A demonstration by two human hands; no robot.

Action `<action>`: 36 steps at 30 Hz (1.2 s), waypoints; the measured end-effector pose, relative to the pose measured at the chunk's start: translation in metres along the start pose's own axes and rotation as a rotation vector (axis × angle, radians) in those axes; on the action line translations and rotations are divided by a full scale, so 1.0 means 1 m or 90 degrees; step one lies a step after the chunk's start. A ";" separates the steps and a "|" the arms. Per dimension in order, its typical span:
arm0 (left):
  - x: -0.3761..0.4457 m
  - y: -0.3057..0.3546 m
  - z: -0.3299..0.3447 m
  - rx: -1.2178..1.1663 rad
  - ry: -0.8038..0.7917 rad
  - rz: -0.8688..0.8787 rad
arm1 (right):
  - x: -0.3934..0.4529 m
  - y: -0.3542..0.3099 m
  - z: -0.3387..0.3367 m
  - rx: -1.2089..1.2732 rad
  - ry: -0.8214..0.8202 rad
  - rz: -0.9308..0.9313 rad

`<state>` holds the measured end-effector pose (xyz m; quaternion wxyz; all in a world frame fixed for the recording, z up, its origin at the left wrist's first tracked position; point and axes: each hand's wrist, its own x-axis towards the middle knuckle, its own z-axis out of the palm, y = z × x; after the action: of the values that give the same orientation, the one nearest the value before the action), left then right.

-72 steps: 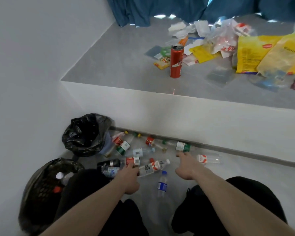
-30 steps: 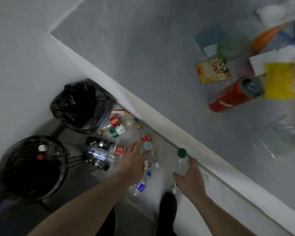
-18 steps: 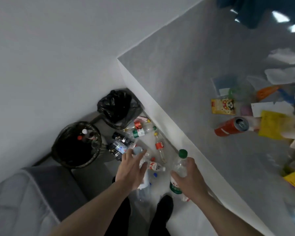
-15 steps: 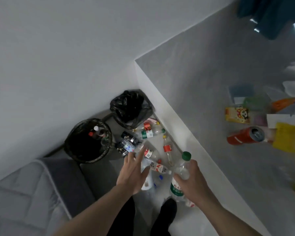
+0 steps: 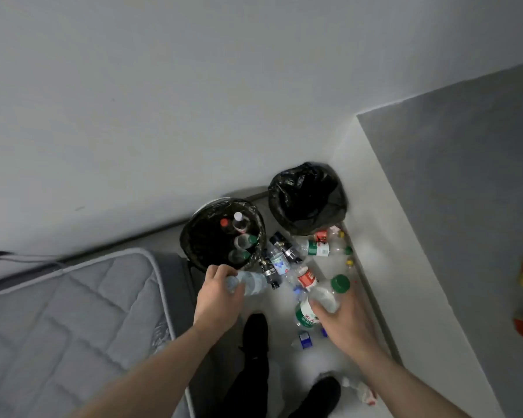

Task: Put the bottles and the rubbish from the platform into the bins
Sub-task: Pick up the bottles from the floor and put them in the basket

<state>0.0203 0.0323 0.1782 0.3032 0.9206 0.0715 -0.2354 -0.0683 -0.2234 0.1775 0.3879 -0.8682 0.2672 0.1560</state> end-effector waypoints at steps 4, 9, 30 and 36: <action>0.024 -0.019 -0.025 0.039 -0.024 -0.013 | 0.025 -0.031 0.007 0.019 0.000 -0.029; 0.040 -0.028 -0.046 0.045 -0.027 -0.040 | 0.032 -0.070 0.004 0.074 -0.010 -0.003; 0.216 -0.076 -0.024 0.190 -0.128 -0.041 | 0.127 -0.107 0.119 0.162 -0.069 0.071; 0.260 -0.088 0.005 0.276 -0.159 -0.035 | 0.159 -0.081 0.145 0.178 -0.084 0.106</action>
<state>0.2225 0.0972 0.0046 0.0988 0.9257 0.0065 -0.3650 0.0983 -0.1236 0.0549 0.5076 -0.7684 0.3311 0.2057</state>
